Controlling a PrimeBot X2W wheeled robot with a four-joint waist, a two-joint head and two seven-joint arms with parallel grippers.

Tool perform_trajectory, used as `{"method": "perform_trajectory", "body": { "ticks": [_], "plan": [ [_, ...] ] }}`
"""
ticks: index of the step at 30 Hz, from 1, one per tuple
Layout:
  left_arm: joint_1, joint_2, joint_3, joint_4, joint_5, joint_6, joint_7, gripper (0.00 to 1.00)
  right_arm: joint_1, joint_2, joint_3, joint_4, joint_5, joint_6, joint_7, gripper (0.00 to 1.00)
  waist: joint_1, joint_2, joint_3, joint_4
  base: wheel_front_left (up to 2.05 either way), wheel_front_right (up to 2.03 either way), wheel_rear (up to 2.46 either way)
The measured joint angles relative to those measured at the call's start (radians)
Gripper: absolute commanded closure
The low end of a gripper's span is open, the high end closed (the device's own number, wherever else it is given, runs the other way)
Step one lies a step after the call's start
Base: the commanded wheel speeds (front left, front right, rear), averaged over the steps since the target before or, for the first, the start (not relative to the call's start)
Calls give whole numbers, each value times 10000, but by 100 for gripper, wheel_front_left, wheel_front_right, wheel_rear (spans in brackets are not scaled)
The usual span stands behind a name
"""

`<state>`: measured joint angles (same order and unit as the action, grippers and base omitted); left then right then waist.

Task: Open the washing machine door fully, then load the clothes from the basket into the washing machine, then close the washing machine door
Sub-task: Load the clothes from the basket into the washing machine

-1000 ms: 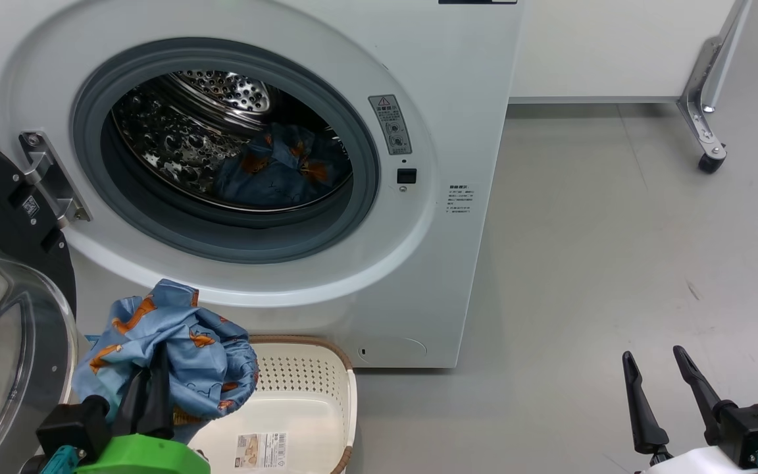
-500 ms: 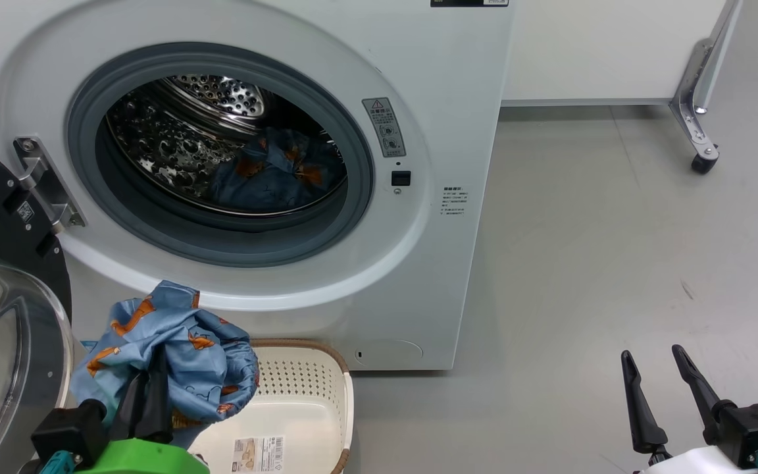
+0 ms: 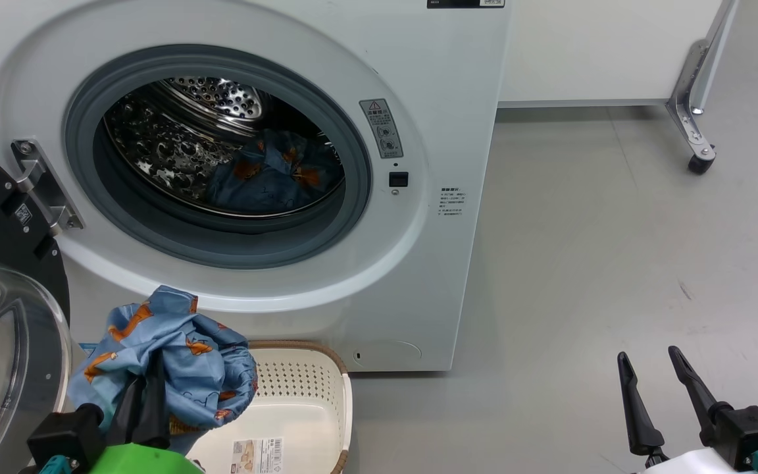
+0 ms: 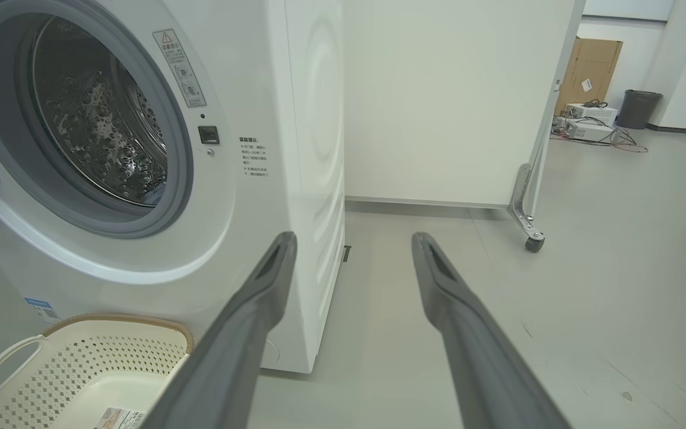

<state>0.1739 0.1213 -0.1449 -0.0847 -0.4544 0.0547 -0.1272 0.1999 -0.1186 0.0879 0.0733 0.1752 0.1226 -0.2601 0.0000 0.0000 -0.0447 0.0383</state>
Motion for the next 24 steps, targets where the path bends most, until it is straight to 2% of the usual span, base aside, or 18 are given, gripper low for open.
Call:
{"method": "perform_trajectory", "body": {
  "ticks": [10,24],
  "plan": [
    [174,31,199,-207,-2,79,115,100,143,27,165,-38,-15,0,0,0,0,0,97,-127,0,0,0],
    [270,61,291,-203,-46,105,134,100,131,-6,424,-52,-88,0,0,0,0,0,290,-699,0,0,0]
  ]
}}
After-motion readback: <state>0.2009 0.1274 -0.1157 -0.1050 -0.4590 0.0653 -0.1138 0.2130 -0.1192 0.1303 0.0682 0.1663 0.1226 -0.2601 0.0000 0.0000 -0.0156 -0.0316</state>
